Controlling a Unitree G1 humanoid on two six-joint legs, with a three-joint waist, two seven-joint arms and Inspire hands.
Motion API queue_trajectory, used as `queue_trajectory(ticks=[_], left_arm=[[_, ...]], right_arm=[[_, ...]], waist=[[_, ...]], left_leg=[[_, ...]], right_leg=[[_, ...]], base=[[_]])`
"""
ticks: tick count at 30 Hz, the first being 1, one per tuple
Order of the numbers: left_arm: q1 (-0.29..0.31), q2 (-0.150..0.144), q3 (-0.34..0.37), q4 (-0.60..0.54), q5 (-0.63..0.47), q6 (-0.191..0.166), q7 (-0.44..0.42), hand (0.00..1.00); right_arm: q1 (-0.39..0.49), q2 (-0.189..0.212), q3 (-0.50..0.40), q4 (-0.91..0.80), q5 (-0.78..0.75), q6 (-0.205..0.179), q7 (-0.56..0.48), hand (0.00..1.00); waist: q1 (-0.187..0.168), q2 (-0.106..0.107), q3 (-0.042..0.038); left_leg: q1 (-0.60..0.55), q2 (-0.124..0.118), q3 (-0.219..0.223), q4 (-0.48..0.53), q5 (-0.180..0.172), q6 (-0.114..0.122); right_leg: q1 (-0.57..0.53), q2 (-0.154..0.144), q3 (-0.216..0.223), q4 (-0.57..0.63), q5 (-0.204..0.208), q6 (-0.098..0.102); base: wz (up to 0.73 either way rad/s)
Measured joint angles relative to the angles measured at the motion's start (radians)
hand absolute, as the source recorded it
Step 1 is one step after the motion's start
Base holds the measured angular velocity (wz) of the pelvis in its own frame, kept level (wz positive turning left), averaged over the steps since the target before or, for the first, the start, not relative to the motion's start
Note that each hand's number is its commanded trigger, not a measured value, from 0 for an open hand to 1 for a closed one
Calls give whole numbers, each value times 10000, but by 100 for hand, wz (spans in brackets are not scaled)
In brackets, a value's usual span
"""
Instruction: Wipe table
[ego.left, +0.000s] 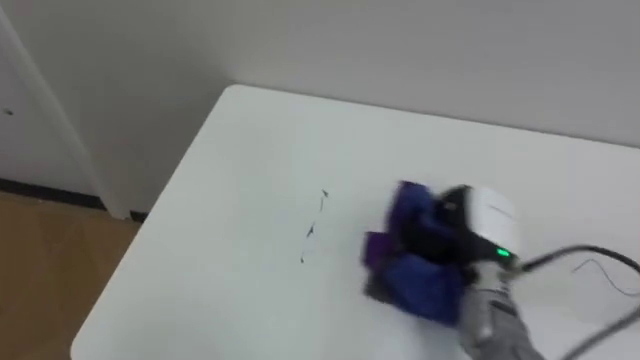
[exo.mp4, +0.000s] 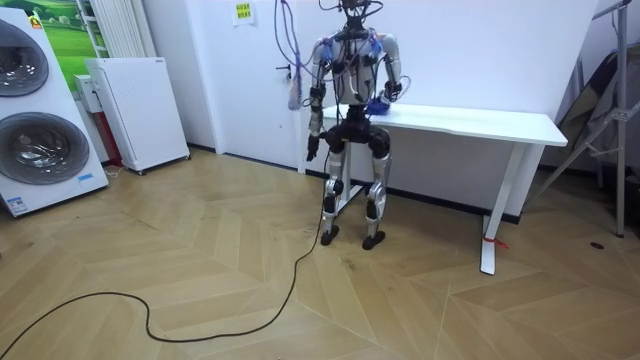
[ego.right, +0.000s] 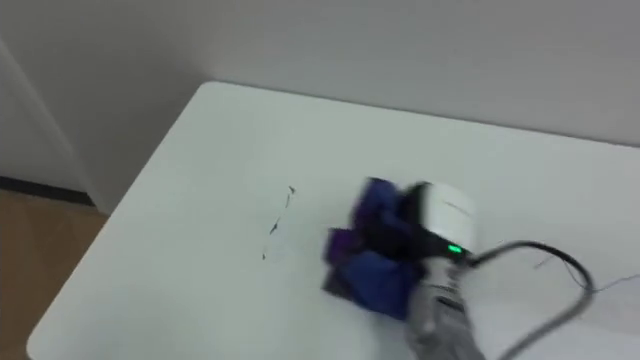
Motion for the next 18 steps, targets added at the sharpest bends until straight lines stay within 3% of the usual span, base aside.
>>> queue_trajectory(ticks=[3,4,5,6,7,8,9,10,11,12,14,18], left_arm=[[970,89,177,-294,-17,275,-137,0],[1307,60,433,-331,-40,345,-239,0],[1456,57,624,-318,-27,377,-352,0],[1507,56,763,-271,-7,386,-382,0],[1627,60,1215,-177,138,385,-386,0],[1740,88,1850,-44,409,302,-383,0],[1754,103,2170,6,522,239,-363,0],[1824,182,2586,47,587,195,-345,0],[1969,314,2835,46,620,170,-352,0],[2089,385,2911,44,657,161,-349,0],[2258,616,2964,28,637,119,-347,0],[2196,646,2584,-1,663,-112,-358,0]], right_arm=[[-1,-105,-44,94,-203,-163,37,100],[243,-337,-256,401,-200,-348,15,100],[552,-421,-837,555,53,-819,-296,100],[723,-482,-1035,614,53,-997,-517,100],[1216,-590,-1530,895,90,-1456,-1077,100],[2068,-706,-2296,933,259,-1794,-1635,100],[2570,-815,-2678,925,387,-1908,-1918,100],[3457,-1147,-3354,928,671,-2067,-2454,100],[4243,-1542,-3918,1032,1025,-2193,-2902,100],[4548,-1717,-4191,1209,1184,-2289,-3136,100],[4962,-2108,-4920,2120,2085,-2476,-3640,100],[4972,-2453,-5058,2510,2846,-2460,-3518,100]], waist=[[68,4,-32],[30,11,26],[-121,23,94],[-214,30,103],[-491,43,85],[-825,32,95],[-929,-8,82],[-987,-30,5],[-1070,48,-133],[-1113,80,-201],[-1346,53,-227],[-1497,-16,-232]], left_leg=[[244,14,-222,-173,31,5],[262,7,-181,-175,29,14],[170,-35,-160,-184,58,60],[165,-64,-156,-197,78,89],[288,-121,-142,-196,104,131],[427,-197,-113,-224,136,188],[499,-232,-116,-260,151,222],[641,-309,-103,-342,84,280],[759,-356,-26,-330,-3,327],[823,-387,-3,-323,-21,354],[1067,-467,117,-312,-68,438],[989,-543,248,-42,-152,561]], right_leg=[[279,16,-186,-109,-147,-21],[385,-10,-277,-212,-156,-3],[353,-73,-378,-231,-156,24],[376,-99,-398,-275,-149,45],[570,-143,-402,-397,-154,124],[830,-224,-398,-539,-286,306],[936,-263,-378,-540,-393,451],[1092,-295,-197,-515,-444,508],[1226,-288,64,-493,-462,538],[1276,-295,152,-479,-465,549],[1465,-305,483,-477,-434,597],[1377,-401,613,-316,-433,608]], base=[[36],[27],[26],[30],[48],[57],[43],[9],[-5],[-10],[-14],[-9]])
